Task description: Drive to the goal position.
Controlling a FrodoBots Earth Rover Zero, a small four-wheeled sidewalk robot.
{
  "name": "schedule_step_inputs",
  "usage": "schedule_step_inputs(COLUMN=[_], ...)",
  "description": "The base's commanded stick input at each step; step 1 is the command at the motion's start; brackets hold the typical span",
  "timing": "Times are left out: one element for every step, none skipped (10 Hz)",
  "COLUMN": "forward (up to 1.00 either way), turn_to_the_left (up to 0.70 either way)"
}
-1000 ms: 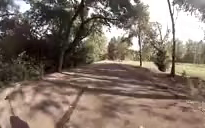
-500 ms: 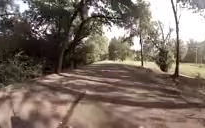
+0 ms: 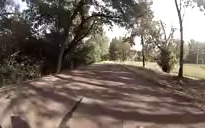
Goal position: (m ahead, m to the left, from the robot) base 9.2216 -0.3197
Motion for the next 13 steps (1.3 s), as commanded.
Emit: schedule_step_inputs(forward=[0.7,0.7,0.7,0.7,0.7,0.7,0.7,0.7,0.7,0.7,0.7,0.7,0.7], turn_to_the_left=[0.0,0.0,0.0,0.0,0.0,0.0,0.0,0.0,0.0,0.0,0.0,0.0,0.0])
